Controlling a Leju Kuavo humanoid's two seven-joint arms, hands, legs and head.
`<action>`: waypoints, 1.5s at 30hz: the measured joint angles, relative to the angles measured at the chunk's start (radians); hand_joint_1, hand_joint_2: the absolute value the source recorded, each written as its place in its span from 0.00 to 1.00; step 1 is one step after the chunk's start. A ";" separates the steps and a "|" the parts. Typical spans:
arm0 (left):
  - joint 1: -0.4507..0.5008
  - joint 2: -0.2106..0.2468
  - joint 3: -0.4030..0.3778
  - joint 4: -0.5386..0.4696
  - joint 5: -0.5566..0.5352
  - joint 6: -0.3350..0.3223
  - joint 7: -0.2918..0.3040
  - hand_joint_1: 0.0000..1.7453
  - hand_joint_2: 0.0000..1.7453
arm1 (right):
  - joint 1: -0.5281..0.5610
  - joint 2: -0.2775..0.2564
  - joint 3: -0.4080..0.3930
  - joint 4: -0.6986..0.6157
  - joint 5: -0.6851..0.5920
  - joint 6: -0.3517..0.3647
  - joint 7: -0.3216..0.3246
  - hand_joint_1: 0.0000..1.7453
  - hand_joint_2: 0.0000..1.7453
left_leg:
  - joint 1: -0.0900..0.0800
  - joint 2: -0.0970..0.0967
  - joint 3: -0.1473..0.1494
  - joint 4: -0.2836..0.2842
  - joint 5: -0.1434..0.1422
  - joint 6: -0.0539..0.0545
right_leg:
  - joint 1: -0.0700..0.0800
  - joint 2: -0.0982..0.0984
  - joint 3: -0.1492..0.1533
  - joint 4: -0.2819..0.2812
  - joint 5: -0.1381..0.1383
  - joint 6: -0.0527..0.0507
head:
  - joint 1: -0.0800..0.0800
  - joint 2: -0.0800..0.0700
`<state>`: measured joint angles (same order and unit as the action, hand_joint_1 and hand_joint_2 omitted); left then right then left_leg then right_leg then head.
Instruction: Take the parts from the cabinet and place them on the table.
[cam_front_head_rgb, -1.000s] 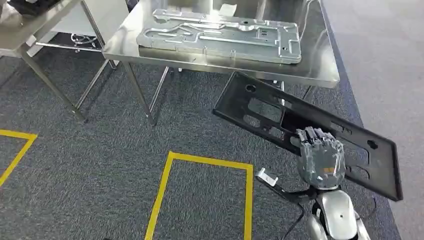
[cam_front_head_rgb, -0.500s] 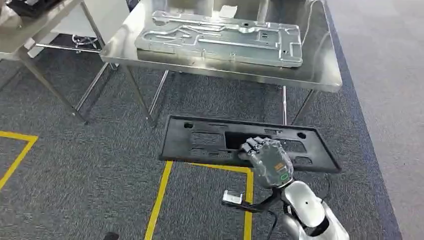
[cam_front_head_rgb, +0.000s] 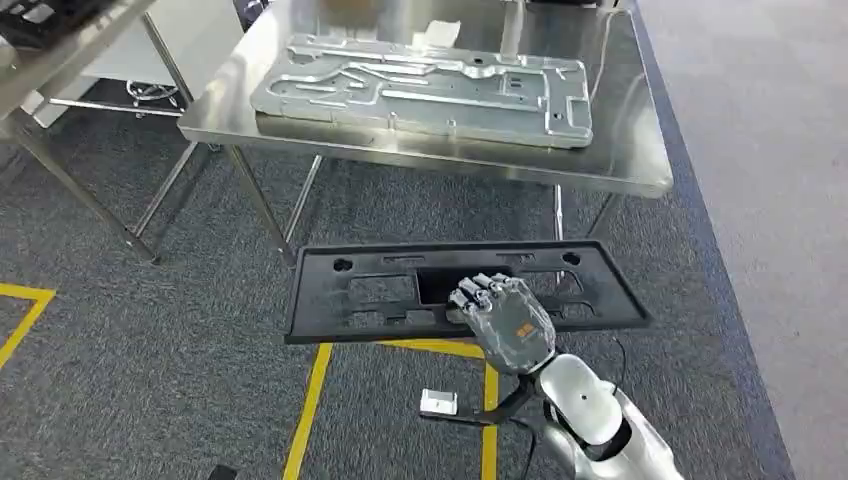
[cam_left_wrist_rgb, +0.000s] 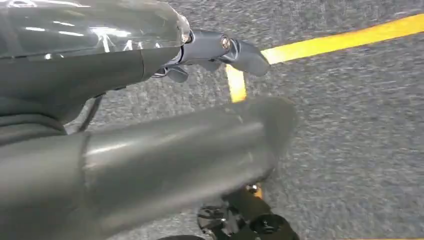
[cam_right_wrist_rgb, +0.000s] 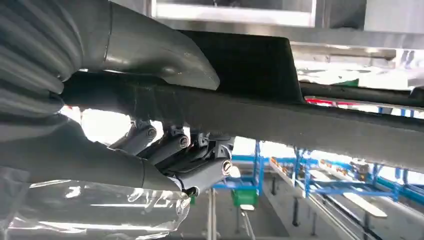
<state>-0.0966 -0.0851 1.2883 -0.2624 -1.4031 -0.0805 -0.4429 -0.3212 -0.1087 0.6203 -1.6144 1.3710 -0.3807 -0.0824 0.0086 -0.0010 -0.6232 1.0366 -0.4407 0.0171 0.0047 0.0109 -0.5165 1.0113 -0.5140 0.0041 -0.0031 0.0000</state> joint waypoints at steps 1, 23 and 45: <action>0.001 0.000 -0.002 0.000 0.000 0.000 0.000 0.00 0.00 | -0.002 0.000 0.002 0.000 0.002 -0.006 0.000 1.00 1.00 | 0.001 0.000 0.007 -0.004 -0.002 0.006 | 0.001 0.000 0.004 -0.001 0.000 0.002 | 0.002 0.000; 0.011 0.005 -0.018 0.013 0.016 -0.001 0.002 0.00 0.00 | -0.044 -0.029 0.019 -0.026 0.024 -0.015 0.018 1.00 1.00 | 0.007 0.000 -0.059 0.267 -0.191 -0.038 | -0.003 -0.006 -0.019 -0.008 0.022 -0.040 | -0.007 0.000; 0.007 0.006 -0.018 0.021 0.021 -0.003 0.002 0.00 0.00 | -0.040 -0.038 0.025 -0.014 0.023 -0.014 0.016 1.00 1.00 | 0.001 -0.009 0.132 -0.018 -0.098 -0.003 | 0.003 -0.011 -0.128 0.029 0.071 -0.006 | 0.003 0.000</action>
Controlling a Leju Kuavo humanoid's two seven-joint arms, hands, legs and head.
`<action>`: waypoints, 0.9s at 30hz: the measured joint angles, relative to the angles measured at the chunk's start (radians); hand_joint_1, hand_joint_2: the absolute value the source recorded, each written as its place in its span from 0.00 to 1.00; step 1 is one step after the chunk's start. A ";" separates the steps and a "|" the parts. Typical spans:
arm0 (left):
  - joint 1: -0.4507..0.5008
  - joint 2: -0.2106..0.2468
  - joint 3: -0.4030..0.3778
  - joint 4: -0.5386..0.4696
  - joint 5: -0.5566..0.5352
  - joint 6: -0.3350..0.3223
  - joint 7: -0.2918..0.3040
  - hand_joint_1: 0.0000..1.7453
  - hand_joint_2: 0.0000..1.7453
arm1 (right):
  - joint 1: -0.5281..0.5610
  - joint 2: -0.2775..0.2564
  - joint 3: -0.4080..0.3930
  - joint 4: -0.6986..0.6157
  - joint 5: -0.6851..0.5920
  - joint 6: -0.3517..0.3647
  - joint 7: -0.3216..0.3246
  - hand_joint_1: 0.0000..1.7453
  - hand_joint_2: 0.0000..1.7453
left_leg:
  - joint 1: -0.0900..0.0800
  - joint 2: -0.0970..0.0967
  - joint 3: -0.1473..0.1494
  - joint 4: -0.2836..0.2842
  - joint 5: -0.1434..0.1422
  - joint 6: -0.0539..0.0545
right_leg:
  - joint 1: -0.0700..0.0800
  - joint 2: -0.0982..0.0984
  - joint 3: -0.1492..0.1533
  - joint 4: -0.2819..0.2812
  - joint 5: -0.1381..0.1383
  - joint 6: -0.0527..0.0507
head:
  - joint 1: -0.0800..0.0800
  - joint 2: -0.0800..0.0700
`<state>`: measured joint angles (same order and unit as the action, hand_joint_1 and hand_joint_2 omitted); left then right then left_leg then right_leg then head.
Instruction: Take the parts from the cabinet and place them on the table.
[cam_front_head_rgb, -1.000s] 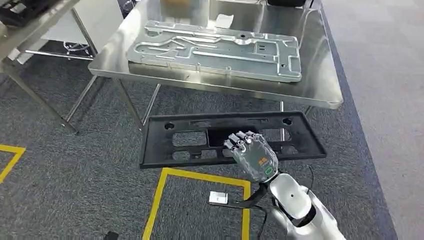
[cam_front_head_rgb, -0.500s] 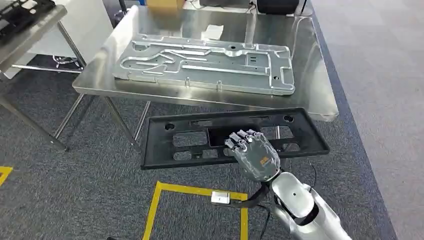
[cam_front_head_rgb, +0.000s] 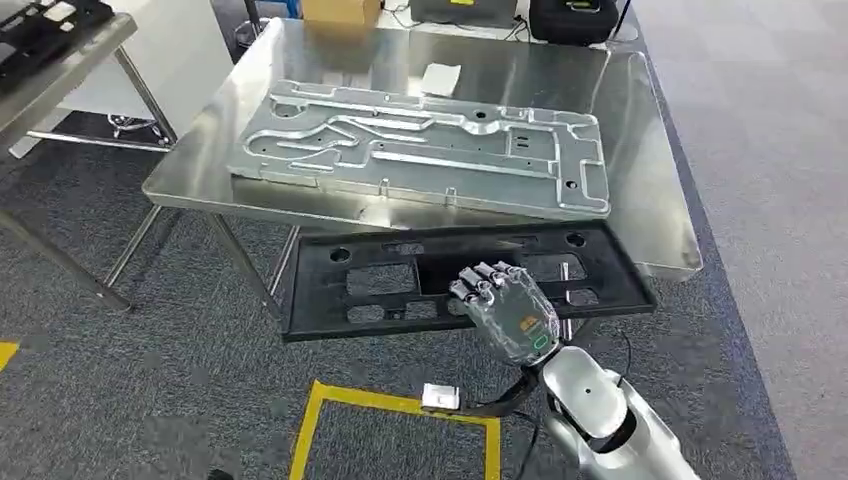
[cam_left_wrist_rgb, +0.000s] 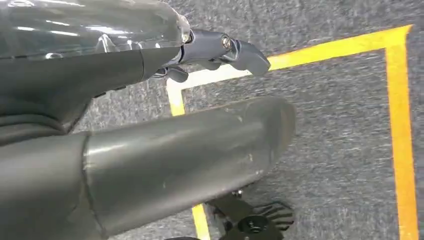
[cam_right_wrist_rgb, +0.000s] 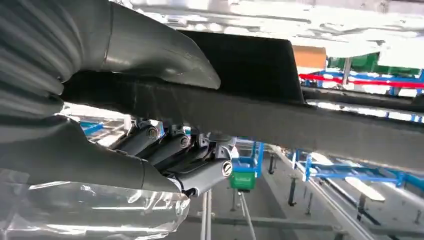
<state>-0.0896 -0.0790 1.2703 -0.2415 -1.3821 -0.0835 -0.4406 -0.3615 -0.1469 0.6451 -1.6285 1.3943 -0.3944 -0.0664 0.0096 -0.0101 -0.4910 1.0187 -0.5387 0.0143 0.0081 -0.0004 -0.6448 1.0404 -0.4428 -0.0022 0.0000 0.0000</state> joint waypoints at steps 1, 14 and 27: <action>0.000 0.000 0.000 0.000 0.000 0.000 0.000 0.00 0.00 | 0.002 0.000 0.000 0.000 -0.001 0.000 0.000 1.00 1.00 | -0.001 0.001 0.019 0.010 0.005 -0.006 | -0.001 0.001 0.006 -0.014 0.008 -0.011 | 0.000 0.000; 0.010 0.001 0.000 0.005 0.006 -0.002 0.001 0.00 0.00 | 0.013 -0.002 0.000 0.030 -0.007 0.001 -0.002 1.00 1.00 | -0.001 0.008 -0.170 0.030 0.143 -0.024 | -0.008 0.007 0.171 -0.025 -0.106 -0.016 | -0.007 0.000; 0.007 -0.002 0.000 0.006 0.006 -0.002 0.005 0.00 0.00 | 0.016 -0.003 -0.002 0.041 -0.008 0.000 -0.005 1.00 1.00 | 0.001 -0.002 -0.024 0.007 0.033 0.016 | -0.014 0.005 -0.059 0.133 -0.124 0.025 | 0.002 0.000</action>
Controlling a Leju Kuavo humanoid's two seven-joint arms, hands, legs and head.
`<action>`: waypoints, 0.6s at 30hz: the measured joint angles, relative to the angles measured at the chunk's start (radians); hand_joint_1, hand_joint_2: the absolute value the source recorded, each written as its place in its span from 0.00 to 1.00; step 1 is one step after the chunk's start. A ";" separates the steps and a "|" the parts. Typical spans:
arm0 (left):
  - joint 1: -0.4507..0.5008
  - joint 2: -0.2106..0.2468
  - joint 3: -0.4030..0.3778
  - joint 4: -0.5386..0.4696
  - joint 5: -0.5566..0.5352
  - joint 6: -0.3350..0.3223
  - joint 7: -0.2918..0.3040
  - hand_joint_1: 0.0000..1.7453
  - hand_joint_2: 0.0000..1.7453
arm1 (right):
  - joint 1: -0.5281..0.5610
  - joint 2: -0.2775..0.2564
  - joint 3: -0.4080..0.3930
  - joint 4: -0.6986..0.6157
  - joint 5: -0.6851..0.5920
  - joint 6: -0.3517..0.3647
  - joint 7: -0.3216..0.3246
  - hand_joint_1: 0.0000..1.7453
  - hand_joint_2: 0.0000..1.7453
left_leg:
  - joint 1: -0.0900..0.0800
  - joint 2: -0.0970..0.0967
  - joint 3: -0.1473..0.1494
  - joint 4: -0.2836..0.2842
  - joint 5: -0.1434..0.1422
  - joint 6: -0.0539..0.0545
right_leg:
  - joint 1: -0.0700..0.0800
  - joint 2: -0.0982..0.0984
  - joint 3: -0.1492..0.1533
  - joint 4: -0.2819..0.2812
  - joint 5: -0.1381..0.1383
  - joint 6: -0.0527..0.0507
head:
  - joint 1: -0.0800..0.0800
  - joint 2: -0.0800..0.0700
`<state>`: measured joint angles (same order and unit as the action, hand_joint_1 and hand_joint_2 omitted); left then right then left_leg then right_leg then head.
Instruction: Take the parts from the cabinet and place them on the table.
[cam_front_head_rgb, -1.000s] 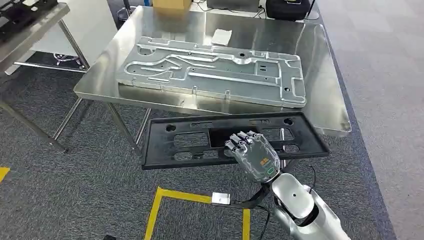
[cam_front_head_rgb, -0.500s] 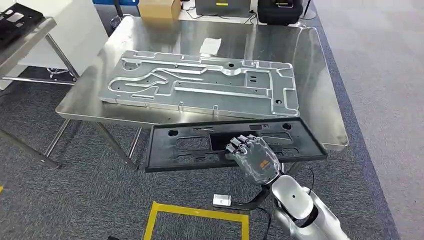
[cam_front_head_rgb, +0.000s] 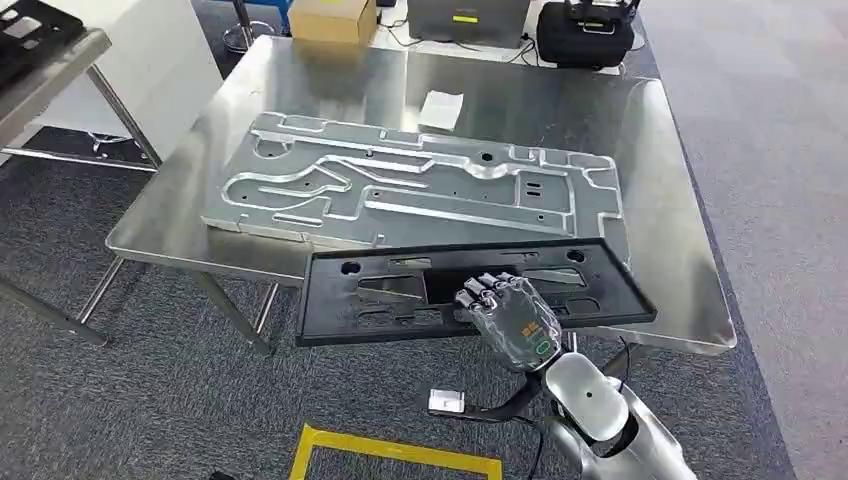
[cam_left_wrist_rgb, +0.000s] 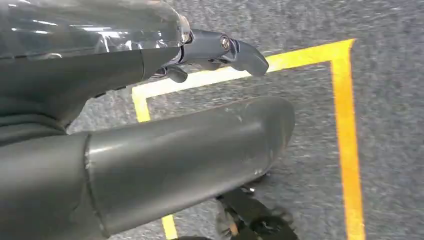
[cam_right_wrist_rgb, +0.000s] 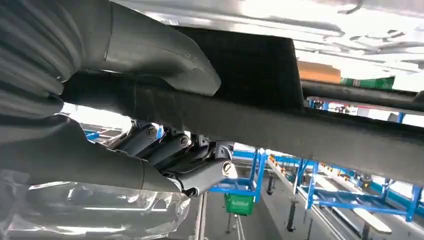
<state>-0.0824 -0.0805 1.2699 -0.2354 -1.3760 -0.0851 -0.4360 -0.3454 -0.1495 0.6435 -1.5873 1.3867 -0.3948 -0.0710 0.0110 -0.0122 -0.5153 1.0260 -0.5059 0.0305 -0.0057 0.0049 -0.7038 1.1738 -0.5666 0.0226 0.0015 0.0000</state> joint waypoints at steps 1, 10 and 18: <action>0.000 0.000 0.000 0.000 0.000 0.000 0.000 0.00 0.00 | 0.000 0.000 0.000 0.002 0.000 0.000 0.000 1.00 1.00 | 0.000 0.000 0.018 -0.002 -0.015 -0.003 | 0.003 0.000 0.017 -0.085 0.093 -0.010 | 0.000 0.000; -0.009 -0.002 0.000 0.004 0.000 -0.002 0.002 0.00 0.00 | -0.025 -0.001 -0.005 0.010 0.002 0.001 -0.003 1.00 1.00 | 0.000 0.005 -0.088 0.239 -0.052 -0.046 | 0.006 0.003 0.107 -0.167 0.131 -0.061 | -0.006 0.000; 0.007 0.001 0.000 0.005 0.002 -0.002 0.003 0.00 0.00 | -0.033 -0.008 -0.024 0.016 0.000 0.000 0.001 1.00 1.00 | -0.005 0.009 -0.181 0.015 0.132 -0.037 | 0.009 0.012 0.215 -0.154 0.024 -0.041 | -0.008 0.000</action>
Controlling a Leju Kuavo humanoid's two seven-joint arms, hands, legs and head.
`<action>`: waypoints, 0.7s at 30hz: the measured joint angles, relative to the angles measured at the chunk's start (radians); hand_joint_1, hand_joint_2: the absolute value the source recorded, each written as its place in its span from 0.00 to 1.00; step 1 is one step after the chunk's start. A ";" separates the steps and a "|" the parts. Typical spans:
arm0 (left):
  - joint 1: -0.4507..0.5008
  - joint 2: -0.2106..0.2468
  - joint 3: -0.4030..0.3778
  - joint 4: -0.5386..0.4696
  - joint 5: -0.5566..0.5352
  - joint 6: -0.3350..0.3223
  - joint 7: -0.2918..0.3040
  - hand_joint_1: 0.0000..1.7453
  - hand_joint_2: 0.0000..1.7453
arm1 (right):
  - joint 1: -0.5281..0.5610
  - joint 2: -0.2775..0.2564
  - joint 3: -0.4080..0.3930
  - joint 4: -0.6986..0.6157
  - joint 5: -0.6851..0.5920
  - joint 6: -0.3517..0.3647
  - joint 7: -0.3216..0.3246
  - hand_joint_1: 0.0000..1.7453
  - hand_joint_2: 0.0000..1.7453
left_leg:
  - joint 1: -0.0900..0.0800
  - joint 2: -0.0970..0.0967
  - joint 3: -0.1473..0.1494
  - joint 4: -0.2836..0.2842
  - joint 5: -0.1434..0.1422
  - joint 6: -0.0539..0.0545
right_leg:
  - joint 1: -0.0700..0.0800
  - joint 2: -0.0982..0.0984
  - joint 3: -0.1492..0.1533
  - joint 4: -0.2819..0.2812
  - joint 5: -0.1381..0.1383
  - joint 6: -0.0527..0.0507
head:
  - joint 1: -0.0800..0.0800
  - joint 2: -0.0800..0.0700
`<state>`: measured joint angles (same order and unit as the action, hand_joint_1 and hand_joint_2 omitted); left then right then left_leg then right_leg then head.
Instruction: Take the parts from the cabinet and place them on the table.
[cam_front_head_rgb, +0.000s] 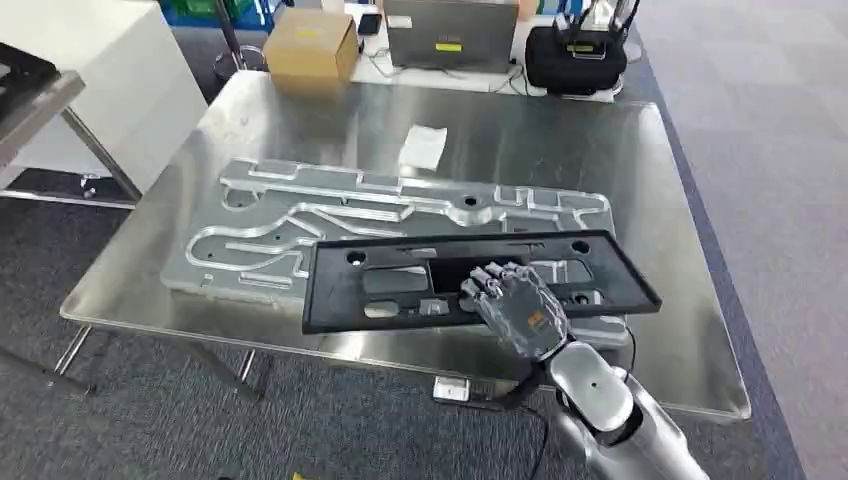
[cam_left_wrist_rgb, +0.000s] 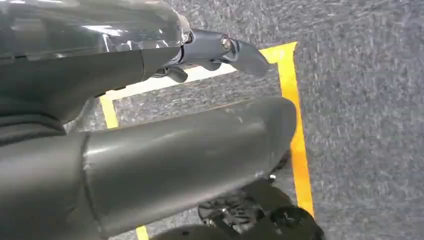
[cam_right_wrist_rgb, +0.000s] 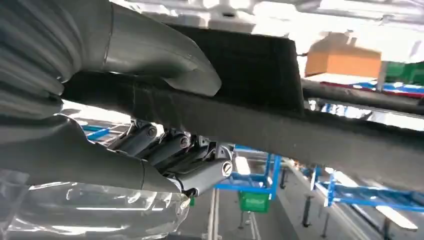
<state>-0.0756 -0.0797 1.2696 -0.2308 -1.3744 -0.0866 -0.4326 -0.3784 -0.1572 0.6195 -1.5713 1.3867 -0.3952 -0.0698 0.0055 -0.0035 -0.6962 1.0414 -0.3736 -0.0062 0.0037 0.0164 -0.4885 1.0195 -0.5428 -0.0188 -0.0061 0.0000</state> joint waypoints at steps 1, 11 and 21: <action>0.001 0.000 0.000 0.000 0.000 0.000 0.003 0.00 0.00 | -0.003 -0.001 -0.005 0.000 -0.001 0.000 0.002 1.00 1.00 | 0.001 0.001 0.010 0.003 -0.014 0.008 | 0.003 0.001 0.000 -0.008 -0.014 0.008 | 0.004 0.000; -0.004 0.000 0.000 0.000 0.002 0.011 0.011 0.00 0.00 | -0.004 -0.013 -0.048 0.015 -0.013 -0.001 0.001 1.00 1.00 | 0.006 -0.008 0.126 -0.013 -0.090 0.040 | -0.010 -0.011 -0.214 0.250 -0.124 0.043 | 0.010 0.000; -0.010 0.000 0.000 0.002 0.007 0.010 0.014 0.00 0.00 | -0.002 -0.019 -0.093 0.043 -0.039 -0.003 -0.011 0.00 0.00 | 0.002 -0.007 0.177 0.049 -0.179 -0.007 | -0.002 -0.006 -0.142 -0.009 0.134 -0.015 | 0.009 0.000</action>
<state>-0.0859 -0.0801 1.2696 -0.2293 -1.3676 -0.0771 -0.4181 -0.3805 -0.1766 0.5268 -1.5286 1.3477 -0.3986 -0.0809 0.0078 -0.0104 -0.5190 1.0902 -0.5523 -0.0132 0.0020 0.0107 -0.6305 1.0106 -0.4093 -0.0338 0.0030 -0.0004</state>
